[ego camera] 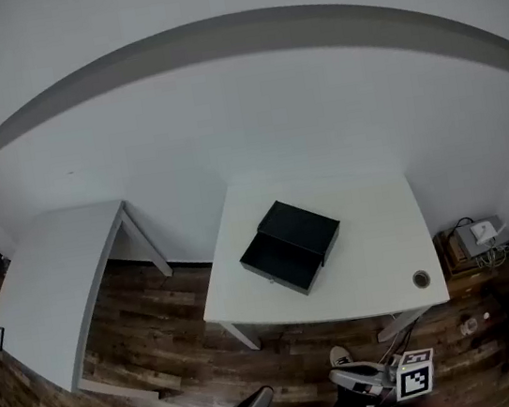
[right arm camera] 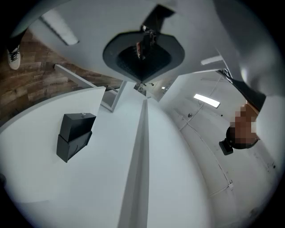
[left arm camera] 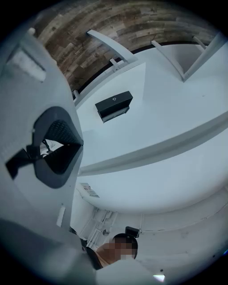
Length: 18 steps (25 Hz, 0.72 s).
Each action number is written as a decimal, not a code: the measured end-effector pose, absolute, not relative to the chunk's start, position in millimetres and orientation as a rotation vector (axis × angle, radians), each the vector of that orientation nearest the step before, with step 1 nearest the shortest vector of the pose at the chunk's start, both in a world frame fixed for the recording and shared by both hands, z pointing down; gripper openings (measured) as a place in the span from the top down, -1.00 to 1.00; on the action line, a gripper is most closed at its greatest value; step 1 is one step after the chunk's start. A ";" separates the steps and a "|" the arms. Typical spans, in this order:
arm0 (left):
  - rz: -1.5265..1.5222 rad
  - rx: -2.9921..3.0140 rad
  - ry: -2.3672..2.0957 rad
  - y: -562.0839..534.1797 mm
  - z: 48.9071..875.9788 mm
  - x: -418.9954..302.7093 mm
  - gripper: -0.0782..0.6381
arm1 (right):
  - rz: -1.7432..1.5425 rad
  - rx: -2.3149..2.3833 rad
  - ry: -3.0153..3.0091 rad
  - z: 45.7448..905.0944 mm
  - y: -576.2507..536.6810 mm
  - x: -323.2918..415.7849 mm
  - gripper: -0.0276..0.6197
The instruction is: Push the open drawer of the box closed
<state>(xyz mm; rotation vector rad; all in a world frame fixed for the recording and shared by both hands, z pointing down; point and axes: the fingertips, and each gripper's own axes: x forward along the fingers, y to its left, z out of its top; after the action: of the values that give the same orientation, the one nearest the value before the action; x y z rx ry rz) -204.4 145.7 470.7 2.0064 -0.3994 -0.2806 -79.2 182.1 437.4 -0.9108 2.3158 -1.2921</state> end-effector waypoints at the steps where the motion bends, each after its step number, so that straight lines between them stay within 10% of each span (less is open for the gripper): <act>1: -0.280 2.006 -0.400 145.8 470.5 -203.6 0.78 | -1.291 -0.912 2.315 437.1 182.4 -78.3 0.91; 18: -0.285 2.000 -0.379 146.5 468.0 -189.0 0.78 | -1.277 -0.946 2.301 434.0 183.0 -61.5 0.90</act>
<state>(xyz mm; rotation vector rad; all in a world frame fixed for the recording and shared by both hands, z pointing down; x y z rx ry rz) -189.0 146.5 468.0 1.9997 -0.3786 -0.2854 -61.5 183.0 434.0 -0.9459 2.3012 -1.2771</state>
